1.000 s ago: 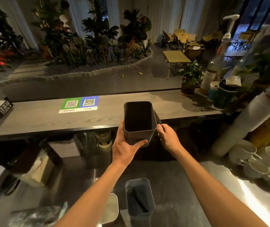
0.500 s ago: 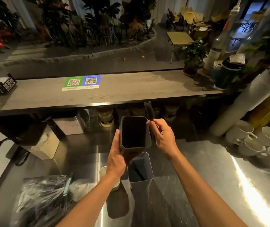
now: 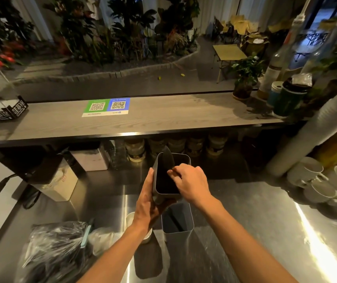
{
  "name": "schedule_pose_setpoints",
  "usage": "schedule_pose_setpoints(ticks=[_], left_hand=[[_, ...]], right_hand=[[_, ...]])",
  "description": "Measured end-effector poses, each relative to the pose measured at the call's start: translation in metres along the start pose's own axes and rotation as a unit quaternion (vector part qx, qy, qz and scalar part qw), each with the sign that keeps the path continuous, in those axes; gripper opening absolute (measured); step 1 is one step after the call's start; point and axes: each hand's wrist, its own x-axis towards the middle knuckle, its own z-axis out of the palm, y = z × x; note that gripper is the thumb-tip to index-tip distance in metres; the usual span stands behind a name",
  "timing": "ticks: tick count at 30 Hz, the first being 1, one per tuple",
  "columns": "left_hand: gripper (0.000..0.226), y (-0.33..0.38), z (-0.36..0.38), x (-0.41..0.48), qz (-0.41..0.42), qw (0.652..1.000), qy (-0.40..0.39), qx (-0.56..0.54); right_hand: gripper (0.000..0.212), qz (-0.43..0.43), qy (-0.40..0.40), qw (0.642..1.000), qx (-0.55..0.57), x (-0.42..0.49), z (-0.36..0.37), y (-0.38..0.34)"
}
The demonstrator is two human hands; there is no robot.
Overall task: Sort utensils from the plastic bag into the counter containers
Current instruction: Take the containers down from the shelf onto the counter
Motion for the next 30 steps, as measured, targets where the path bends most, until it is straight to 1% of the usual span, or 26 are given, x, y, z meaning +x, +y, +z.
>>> schedule_pose_setpoints(ticks=[1,3,5,7,8,9,10,11,12,13,14,16,17,18,19,22,24,25,28,30], left_hand=[[0.086,-0.001,0.002,0.001,-0.005,1.0,0.003,-0.013],[0.106,0.0,0.006,0.004,-0.022,1.0,0.003,-0.008],[0.111,-0.002,0.009,0.005,-0.044,0.999,0.0,-0.023],[0.1,0.0,0.015,0.006,-0.05,0.997,-0.012,-0.054],[0.088,0.001,0.02,0.007,-0.049,0.995,-0.016,-0.083],[0.076,-0.002,0.023,0.009,-0.051,0.994,-0.016,-0.1],[0.069,0.001,0.027,0.01,-0.055,0.993,-0.018,-0.104],[0.065,0.003,0.031,0.011,-0.05,0.994,-0.026,-0.089],[0.062,0.007,0.036,0.013,-0.048,0.996,-0.035,-0.071],[0.063,0.012,0.042,0.016,-0.046,0.997,-0.043,-0.044],[0.07,0.014,0.047,0.018,-0.042,0.997,-0.059,-0.019],[0.097,0.016,0.055,0.026,-0.014,0.992,-0.106,0.068],[0.104,0.015,0.059,0.03,-0.006,0.985,-0.12,0.122],[0.106,0.013,0.064,0.035,-0.004,0.98,-0.128,0.152],[0.104,0.011,0.068,0.039,-0.01,0.978,-0.133,0.163],[0.104,0.01,0.081,0.05,-0.035,0.981,-0.146,0.121],[0.104,0.01,0.092,0.058,-0.053,0.982,-0.142,0.117],[0.1,0.012,0.097,0.061,-0.048,0.979,-0.137,0.145],[0.078,0.0,0.108,0.07,-0.023,0.963,-0.13,0.235],[0.075,-0.01,0.114,0.075,-0.037,0.956,-0.146,0.253]], right_hand=[[0.031,-0.002,0.01,1.0,-0.01,0.0,-0.001,0.0],[0.034,0.0,0.029,0.999,-0.015,0.0,-0.002,0.003],[0.039,0.012,0.062,0.998,-0.002,-0.002,-0.004,0.008],[0.047,0.017,0.128,0.992,0.008,-0.007,-0.005,0.013],[0.055,0.033,0.165,0.986,0.018,-0.009,-0.007,0.015],[0.064,0.068,0.186,0.979,0.039,-0.01,-0.009,0.018],[0.072,0.116,0.184,0.973,0.074,-0.011,-0.013,0.022],[0.074,0.167,0.156,0.967,0.115,-0.011,-0.018,0.024],[0.07,0.206,0.114,0.961,0.149,-0.011,-0.023,0.028],[0.063,0.226,0.078,0.956,0.168,-0.011,-0.027,0.033],[0.057,0.237,0.062,0.954,0.173,-0.011,-0.032,0.039],[0.052,0.255,0.078,0.951,0.158,-0.013,-0.043,0.051],[0.051,0.262,0.09,0.95,0.144,-0.014,-0.048,0.057],[0.051,0.268,0.098,0.949,0.13,-0.015,-0.052,0.064],[0.051,0.274,0.099,0.949,0.119,-0.016,-0.056,0.07],[0.051,0.288,0.09,0.946,0.12,-0.017,-0.06,0.091],[0.05,0.287,0.09,0.946,0.118,-0.02,-0.058,0.106],[0.05,0.287,0.084,0.948,0.108,-0.021,-0.055,0.113],[0.048,0.292,0.041,0.952,0.086,-0.029,-0.044,0.13],[0.047,0.3,0.03,0.948,0.104,-0.037,-0.033,0.142]])
